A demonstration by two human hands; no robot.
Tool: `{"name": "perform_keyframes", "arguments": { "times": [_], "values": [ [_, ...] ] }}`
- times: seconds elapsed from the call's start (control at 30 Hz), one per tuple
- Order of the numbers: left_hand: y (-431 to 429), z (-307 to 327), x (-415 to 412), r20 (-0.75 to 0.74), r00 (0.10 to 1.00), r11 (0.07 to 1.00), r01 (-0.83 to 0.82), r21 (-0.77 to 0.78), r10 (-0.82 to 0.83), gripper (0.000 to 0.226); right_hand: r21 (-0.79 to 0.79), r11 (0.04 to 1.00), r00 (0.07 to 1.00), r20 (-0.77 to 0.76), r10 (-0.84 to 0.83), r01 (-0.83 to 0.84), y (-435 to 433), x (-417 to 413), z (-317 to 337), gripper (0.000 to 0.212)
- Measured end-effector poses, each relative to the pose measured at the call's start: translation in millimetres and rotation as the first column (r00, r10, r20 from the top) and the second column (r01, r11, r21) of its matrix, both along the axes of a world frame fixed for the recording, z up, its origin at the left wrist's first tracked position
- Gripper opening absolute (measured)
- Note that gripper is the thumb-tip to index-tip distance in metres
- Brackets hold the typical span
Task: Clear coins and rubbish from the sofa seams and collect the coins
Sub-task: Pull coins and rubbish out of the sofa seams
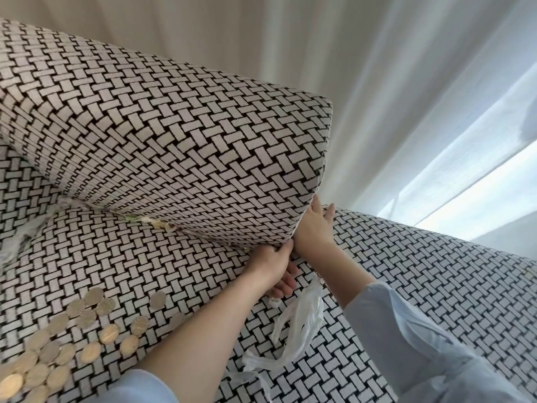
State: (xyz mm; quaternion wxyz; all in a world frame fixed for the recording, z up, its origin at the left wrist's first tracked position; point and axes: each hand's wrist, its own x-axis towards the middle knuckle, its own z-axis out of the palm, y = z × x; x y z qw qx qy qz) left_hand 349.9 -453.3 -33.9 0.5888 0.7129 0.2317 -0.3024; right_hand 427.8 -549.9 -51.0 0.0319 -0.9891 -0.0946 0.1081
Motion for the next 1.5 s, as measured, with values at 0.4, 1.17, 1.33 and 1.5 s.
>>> {"name": "perform_keyframes", "arguments": {
  "times": [0.4,1.17,1.33,1.5],
  "values": [
    [7.3,1.3,0.2,-0.02,0.997,0.994,0.068,-0.081,-0.07,0.061,-0.208,0.975,0.946,-0.325,0.012,-0.084,-1.6,35.1,12.9,0.098],
    [3.2,-4.8,-15.7,0.161,0.987,0.999,-0.009,0.05,0.001,0.055,0.367,0.93,0.993,-0.115,0.018,0.026,-27.0,8.5,29.1,0.022],
    [3.1,1.7,-19.3,0.181,0.983,0.996,-0.01,0.091,-0.007,0.054,0.203,0.966,0.818,-0.52,0.247,-0.163,-27.0,5.5,85.8,0.013],
    [1.8,3.6,-20.8,0.192,0.981,0.986,-0.031,0.166,-0.002,0.056,0.127,0.983,0.543,-0.821,0.179,-0.133,-15.2,7.5,106.3,0.04]
  ]
}}
